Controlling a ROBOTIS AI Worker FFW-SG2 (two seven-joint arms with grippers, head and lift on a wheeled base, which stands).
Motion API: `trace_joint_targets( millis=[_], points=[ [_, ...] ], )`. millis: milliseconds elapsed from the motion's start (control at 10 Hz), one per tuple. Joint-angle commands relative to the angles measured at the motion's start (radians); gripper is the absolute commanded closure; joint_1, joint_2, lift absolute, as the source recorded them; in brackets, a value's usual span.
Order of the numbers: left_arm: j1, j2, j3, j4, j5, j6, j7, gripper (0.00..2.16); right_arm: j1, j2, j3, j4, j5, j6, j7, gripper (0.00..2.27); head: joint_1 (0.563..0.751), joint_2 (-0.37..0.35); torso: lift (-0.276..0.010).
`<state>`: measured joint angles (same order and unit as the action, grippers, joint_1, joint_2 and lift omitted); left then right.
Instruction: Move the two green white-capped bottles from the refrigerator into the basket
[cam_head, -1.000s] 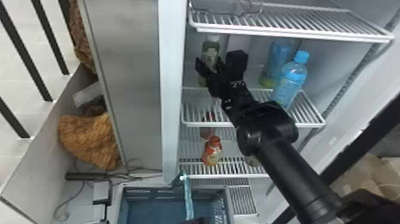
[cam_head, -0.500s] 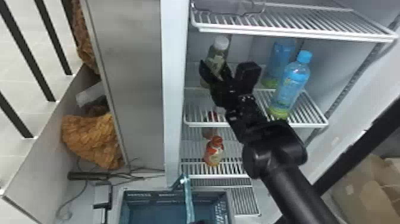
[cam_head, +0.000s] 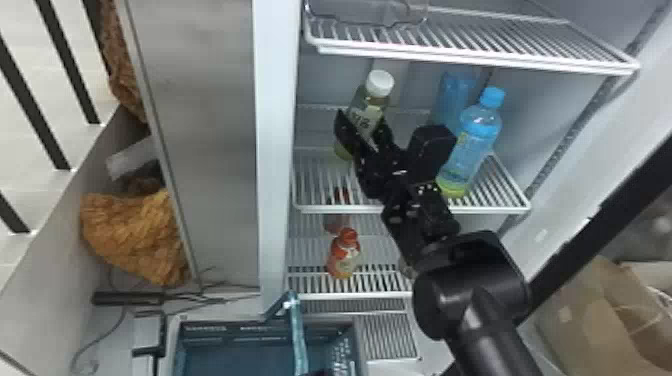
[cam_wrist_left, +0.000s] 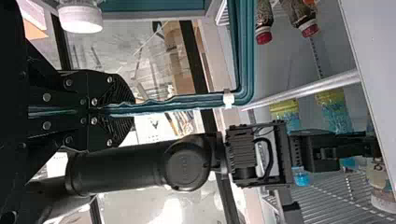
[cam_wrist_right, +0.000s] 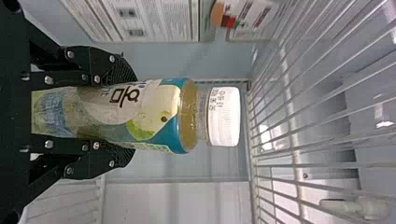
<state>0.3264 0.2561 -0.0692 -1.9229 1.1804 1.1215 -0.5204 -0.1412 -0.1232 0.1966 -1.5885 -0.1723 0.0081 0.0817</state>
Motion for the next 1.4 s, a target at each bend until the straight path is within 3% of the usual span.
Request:
trace_joint_targets(
  millis=[0, 300, 500, 900, 1300],
  points=[
    [0.002, -0.001, 0.001, 0.000, 0.000, 0.000, 0.000, 1.17, 0.067, -0.012, -0.005, -0.106, -0.013, 0.034, 0.006, 0.88, 0.695, -0.176, -0.004],
    [0.005, -0.003, 0.003, 0.000, 0.002, -0.005, -0.001, 1.17, 0.215, -0.032, -0.049, -0.357, -0.029, 0.137, 0.043, 0.88, 0.695, -0.179, -0.004],
    [0.007, -0.003, 0.005, -0.002, 0.004, -0.005, -0.001, 1.17, 0.328, -0.038, -0.077, -0.516, -0.099, 0.237, 0.043, 0.88, 0.695, -0.191, -0.004],
    [0.010, -0.003, 0.005, -0.002, 0.004, -0.005, -0.003, 1.17, 0.522, -0.036, -0.151, -0.776, -0.129, 0.439, 0.082, 0.88, 0.695, -0.216, -0.004],
    [0.012, -0.003, 0.005, -0.002, 0.004, 0.000, -0.003, 1.17, 0.691, -0.026, -0.223, -1.044, -0.121, 0.767, 0.112, 0.88, 0.695, -0.232, -0.004]
  ],
)
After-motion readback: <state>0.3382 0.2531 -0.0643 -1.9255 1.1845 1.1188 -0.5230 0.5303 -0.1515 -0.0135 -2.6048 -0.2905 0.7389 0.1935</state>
